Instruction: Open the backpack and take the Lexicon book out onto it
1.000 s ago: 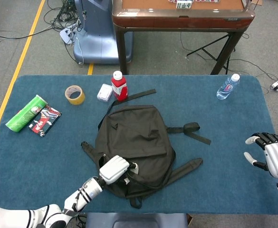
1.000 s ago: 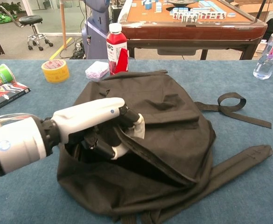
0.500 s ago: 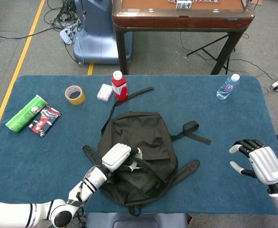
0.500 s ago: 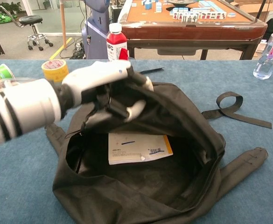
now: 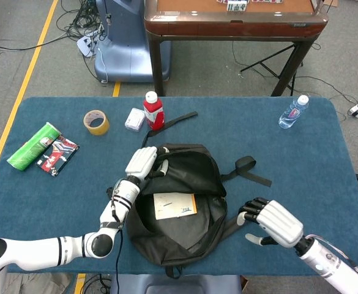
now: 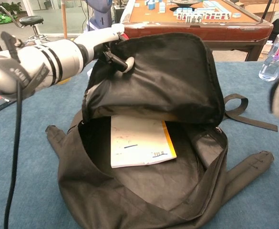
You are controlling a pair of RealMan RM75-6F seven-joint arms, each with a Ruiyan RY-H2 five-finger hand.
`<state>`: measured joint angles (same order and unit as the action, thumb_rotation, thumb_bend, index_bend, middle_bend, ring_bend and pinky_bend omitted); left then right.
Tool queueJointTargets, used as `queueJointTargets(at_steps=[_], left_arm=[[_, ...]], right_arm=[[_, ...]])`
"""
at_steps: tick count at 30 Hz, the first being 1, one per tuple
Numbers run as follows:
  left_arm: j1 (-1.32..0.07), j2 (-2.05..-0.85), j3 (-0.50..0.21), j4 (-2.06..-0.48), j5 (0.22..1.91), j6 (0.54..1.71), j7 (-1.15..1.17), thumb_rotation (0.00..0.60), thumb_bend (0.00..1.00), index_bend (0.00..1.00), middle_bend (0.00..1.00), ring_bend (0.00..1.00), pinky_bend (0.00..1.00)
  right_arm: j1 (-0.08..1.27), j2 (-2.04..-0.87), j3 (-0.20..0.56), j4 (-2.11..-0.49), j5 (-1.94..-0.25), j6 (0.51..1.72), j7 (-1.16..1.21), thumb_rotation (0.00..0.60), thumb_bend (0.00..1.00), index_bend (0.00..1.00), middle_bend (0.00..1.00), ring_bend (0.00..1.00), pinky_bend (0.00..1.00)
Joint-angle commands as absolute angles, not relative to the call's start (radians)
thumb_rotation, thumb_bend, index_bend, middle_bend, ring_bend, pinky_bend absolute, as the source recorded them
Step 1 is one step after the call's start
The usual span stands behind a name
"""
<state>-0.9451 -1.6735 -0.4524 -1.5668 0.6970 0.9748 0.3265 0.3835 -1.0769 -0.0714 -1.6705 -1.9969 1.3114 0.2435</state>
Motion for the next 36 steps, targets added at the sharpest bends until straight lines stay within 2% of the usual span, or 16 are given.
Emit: queueJointTargets(at_steps=[1, 7, 14, 21, 28, 36], left_arm=[[-0.974, -1.683, -0.474, -1.541, 0.617, 1.005, 0.366, 0.6, 0.62, 0.74, 0.74, 0.65, 0.54], [-0.976, -1.66, -0.486, -1.569, 0.528, 1.008, 0.365, 0.6, 0.62, 0.74, 0.74, 0.65, 0.54], [-0.97, -1.644, -0.486, -1.595, 0.478, 1.01, 0.338, 0.6, 0.62, 0.74, 0.74, 0.65, 0.54], [-0.962, -1.646, -0.47, -1.603, 0.463, 1.003, 0.303, 0.6, 0.62, 0.74, 0.74, 0.65, 0.54], [-0.949, -1.644, -0.447, -1.633, 0.472, 0.982, 0.264, 0.6, 0.62, 0.74, 0.74, 0.65, 0.54], [-0.951, -1.658, -0.428, -1.658, 0.457, 0.961, 0.235, 0.6, 0.62, 0.73, 0.74, 0.65, 0.52]], right_arm=[[0.446, -1.124, -0.055, -1.708, -2.004, 1.237, 0.22, 0.6, 0.24, 0.46, 0.42, 0.34, 0.37], [0.539, -1.245, 0.003, -1.682, -1.914, 1.098, 0.187, 0.6, 0.25, 0.46, 0.42, 0.34, 0.37], [0.6, -1.424, 0.039, -1.537, -1.852, 1.036, 0.116, 0.6, 0.26, 0.46, 0.42, 0.34, 0.37], [0.624, -1.559, 0.044, -1.391, -1.805, 1.027, 0.051, 0.6, 0.26, 0.46, 0.42, 0.34, 0.37], [0.605, -1.618, 0.003, -1.294, -1.795, 1.063, 0.005, 0.6, 0.25, 0.46, 0.42, 0.34, 0.37], [0.578, -1.66, -0.03, -1.219, -1.791, 1.12, -0.014, 0.6, 0.17, 0.46, 0.39, 0.31, 0.37]])
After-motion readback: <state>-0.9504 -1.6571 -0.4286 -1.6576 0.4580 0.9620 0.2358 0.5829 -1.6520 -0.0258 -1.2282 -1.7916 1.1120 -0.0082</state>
